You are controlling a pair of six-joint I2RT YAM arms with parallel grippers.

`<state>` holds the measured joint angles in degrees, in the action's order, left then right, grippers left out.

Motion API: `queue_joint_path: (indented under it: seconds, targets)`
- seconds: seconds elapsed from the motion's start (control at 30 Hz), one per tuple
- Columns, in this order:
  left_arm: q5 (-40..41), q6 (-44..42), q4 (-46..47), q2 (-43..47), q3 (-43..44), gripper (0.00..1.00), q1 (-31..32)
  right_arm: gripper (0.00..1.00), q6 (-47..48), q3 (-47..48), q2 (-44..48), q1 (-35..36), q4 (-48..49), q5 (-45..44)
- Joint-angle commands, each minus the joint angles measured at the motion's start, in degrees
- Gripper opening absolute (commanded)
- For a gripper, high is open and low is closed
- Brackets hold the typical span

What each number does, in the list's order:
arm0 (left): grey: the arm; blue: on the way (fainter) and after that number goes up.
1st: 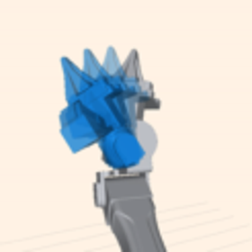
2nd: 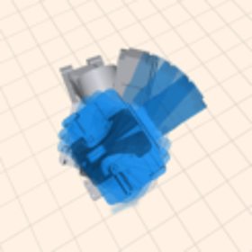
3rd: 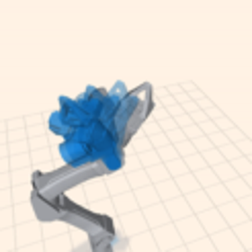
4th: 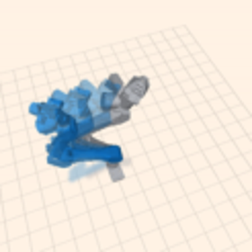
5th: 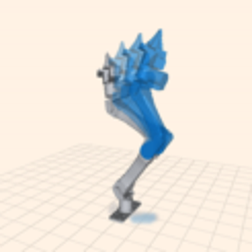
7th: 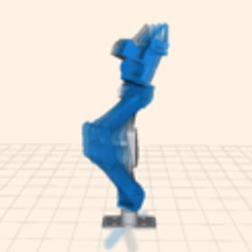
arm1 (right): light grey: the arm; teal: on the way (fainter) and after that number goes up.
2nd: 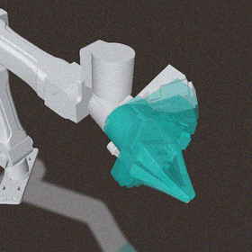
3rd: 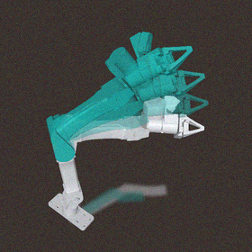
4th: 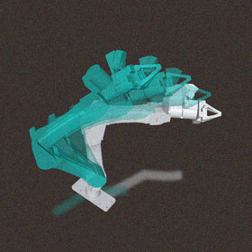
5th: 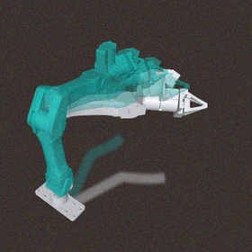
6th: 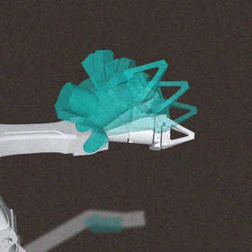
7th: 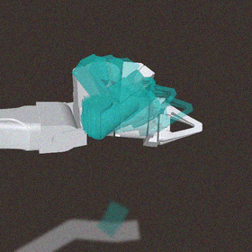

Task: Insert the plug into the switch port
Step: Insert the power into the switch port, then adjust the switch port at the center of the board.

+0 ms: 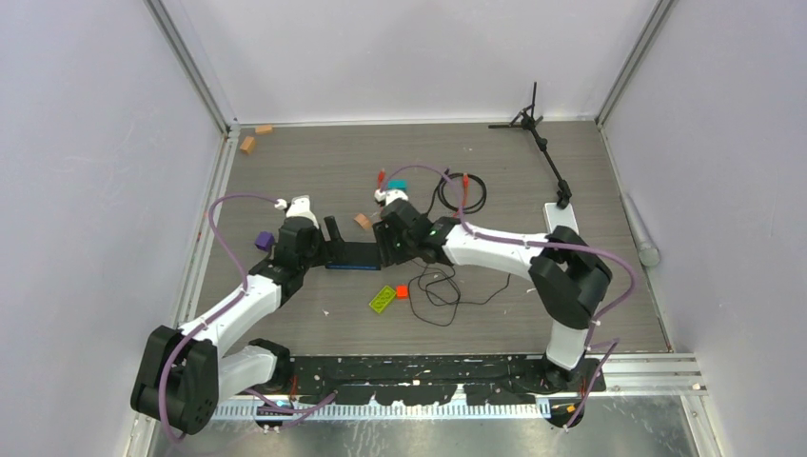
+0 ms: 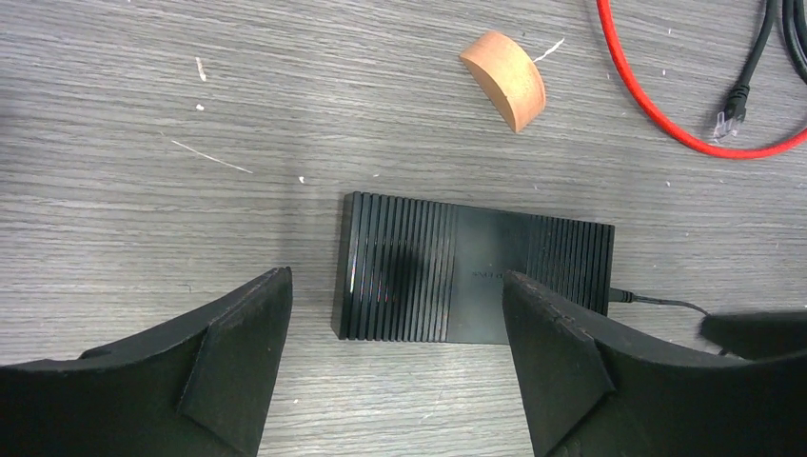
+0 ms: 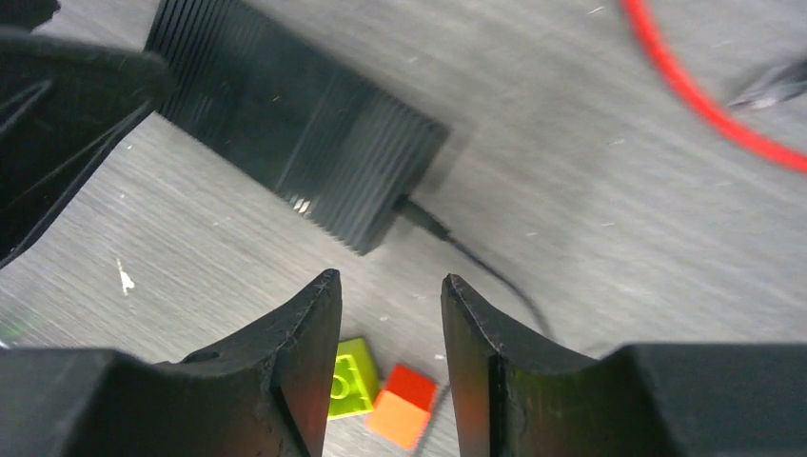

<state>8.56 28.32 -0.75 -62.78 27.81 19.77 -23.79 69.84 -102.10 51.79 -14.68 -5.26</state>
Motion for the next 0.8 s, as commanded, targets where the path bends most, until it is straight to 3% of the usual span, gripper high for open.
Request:
queue_joint_path:
  seconds: [0.0,0.2,0.47,0.77]
  targets:
    - [1.76,0.37,0.93,0.09,0.18,0.82,0.1,0.48,-7.97,2.02,-3.11,3.63,3.12,-4.33]
    - [2.25,0.42,0.93,0.38,-0.05,0.81,0.09,0.54,-9.6,-0.03,-0.35,2.28,1.14,-12.01]
    - [2.44,0.27,2.06,0.34,-0.13,0.81,0.09,0.55,-10.63,-1.94,3.11,-0.52,-0.15,-7.82]
    - [1.32,-1.42,0.9,-12.23,11.46,0.68,0.02,0.39,-11.99,-2.16,-1.13,1.23,5.58,0.24]
